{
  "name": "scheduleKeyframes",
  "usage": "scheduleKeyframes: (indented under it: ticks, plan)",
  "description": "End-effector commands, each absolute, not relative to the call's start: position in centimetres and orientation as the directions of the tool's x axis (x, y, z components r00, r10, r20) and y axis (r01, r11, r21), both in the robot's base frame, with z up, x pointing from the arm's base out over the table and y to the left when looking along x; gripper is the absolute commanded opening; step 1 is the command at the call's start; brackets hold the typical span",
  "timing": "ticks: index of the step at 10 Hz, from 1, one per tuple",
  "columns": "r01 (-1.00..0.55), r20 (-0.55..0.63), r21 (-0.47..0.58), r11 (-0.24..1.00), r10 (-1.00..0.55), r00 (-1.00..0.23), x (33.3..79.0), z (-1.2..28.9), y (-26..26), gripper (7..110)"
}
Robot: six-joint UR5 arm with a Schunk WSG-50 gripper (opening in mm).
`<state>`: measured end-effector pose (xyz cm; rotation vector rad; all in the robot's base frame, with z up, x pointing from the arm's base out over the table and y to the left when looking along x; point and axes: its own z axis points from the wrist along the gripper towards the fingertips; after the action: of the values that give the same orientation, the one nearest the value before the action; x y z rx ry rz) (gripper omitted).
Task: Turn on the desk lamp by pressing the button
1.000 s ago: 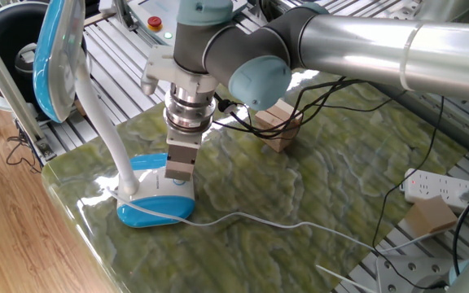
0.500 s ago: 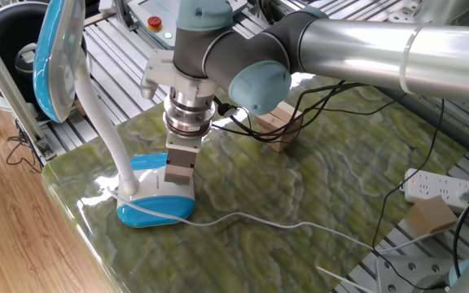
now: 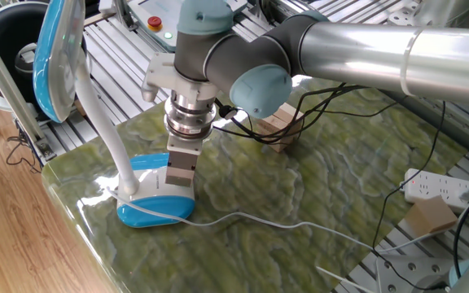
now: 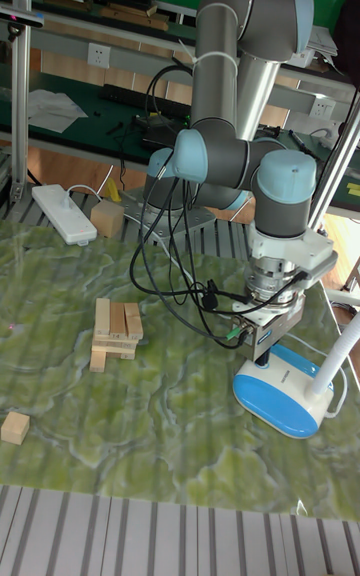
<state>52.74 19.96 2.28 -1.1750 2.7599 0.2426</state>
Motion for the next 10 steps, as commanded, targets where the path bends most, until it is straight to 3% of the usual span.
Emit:
scheduleKeyframes:
  ticks: [1, 10]
  plan:
    - [-0.718, -0.191, 0.102, 0.688, -0.695, -0.693, 52.83, 2.25, 20.10, 7]
    - [-0.719, -0.194, 0.101, 0.687, -0.696, -0.692, 52.74, 1.97, 20.13, 7]
